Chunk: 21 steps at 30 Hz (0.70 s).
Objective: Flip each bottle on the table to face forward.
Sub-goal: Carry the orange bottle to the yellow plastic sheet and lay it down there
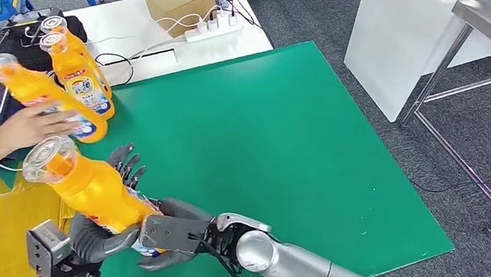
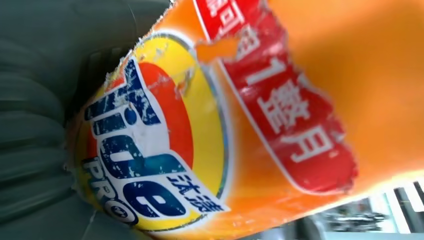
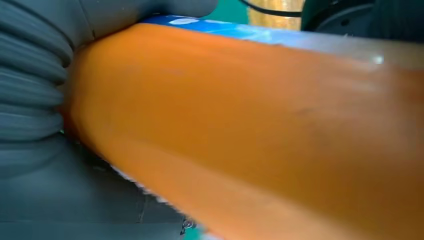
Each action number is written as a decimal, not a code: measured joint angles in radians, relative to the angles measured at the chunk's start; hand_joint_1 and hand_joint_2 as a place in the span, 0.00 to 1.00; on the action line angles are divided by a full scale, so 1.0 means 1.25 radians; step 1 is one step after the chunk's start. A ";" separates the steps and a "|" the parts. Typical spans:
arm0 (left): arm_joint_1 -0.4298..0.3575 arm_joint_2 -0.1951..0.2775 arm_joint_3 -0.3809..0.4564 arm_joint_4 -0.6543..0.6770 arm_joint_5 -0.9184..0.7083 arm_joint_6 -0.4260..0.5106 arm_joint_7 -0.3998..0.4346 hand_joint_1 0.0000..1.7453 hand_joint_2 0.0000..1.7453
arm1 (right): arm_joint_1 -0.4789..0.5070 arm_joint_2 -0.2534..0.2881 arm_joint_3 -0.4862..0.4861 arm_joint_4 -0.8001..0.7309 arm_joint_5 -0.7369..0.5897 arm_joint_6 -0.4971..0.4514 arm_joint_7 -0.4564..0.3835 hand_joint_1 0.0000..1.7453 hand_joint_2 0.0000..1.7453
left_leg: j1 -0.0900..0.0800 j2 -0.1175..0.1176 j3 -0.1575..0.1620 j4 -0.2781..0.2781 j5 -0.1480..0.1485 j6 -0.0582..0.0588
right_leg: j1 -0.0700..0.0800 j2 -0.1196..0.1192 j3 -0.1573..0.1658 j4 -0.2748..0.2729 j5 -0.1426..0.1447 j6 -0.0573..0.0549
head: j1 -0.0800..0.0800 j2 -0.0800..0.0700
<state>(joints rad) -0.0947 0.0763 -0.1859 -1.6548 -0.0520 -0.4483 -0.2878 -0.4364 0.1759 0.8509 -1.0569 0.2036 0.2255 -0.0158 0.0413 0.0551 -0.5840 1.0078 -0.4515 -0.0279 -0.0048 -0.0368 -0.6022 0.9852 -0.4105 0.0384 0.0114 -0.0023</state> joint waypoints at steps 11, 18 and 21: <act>-0.057 0.062 -0.070 0.068 -0.096 0.026 -0.004 1.00 1.00 | -0.031 -0.010 0.037 0.034 -0.016 -0.002 0.036 1.00 1.00 | 0.000 0.000 0.000 0.000 0.000 0.000 | 0.000 0.000 0.000 0.000 0.000 0.000 | 0.000 0.000; -0.061 0.070 -0.074 0.078 -0.093 0.026 -0.014 1.00 1.00 | -0.033 -0.011 0.043 0.041 -0.020 -0.009 0.036 1.00 1.00 | 0.000 0.000 0.000 0.000 0.000 0.000 | 0.000 0.000 0.000 0.000 0.000 0.000 | 0.000 0.000; -0.061 0.070 -0.074 0.080 -0.092 0.029 -0.021 1.00 1.00 | -0.033 -0.011 0.046 0.042 -0.014 -0.019 0.033 0.75 1.00 | 0.000 0.000 0.000 0.000 0.000 0.000 | 0.000 0.000 0.000 0.000 0.000 0.000 | 0.000 0.000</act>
<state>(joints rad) -0.1708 0.1640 -0.2789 -1.5547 -0.1674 -0.4116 -0.3139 -0.4772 0.1619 0.9086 -1.0048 0.1864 0.2016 0.0257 0.0413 0.0553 -0.5844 1.0079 -0.4514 -0.0280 -0.0048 -0.0367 -0.6025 0.9854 -0.4104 0.0385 0.0114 -0.0023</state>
